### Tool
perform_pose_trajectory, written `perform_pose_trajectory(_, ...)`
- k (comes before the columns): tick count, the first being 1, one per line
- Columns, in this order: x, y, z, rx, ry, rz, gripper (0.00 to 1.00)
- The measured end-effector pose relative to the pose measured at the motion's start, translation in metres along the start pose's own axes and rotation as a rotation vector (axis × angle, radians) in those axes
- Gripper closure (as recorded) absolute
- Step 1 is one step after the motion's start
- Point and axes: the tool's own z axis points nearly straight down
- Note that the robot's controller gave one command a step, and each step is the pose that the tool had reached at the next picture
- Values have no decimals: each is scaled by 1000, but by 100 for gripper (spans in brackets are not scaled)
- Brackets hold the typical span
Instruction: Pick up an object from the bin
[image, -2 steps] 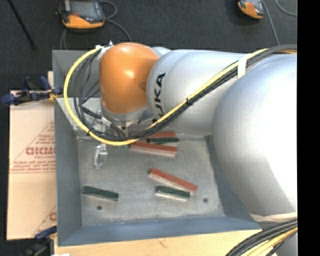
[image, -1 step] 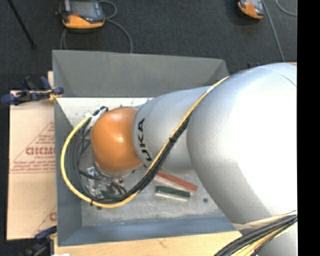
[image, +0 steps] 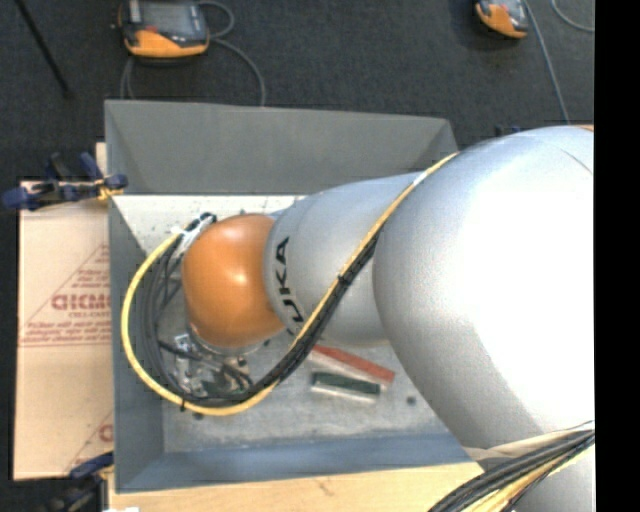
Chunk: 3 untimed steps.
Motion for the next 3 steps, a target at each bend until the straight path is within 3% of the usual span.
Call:
perform_pose_trajectory(1, 3, -10, -31, 3, 16, -17, 100)
perform_pose_trajectory(2, 1, -21, -95, 4, 19, 2, 100)
perform_pose_trajectory(3, -8, -15, -50, 3, 12, -87, 0)
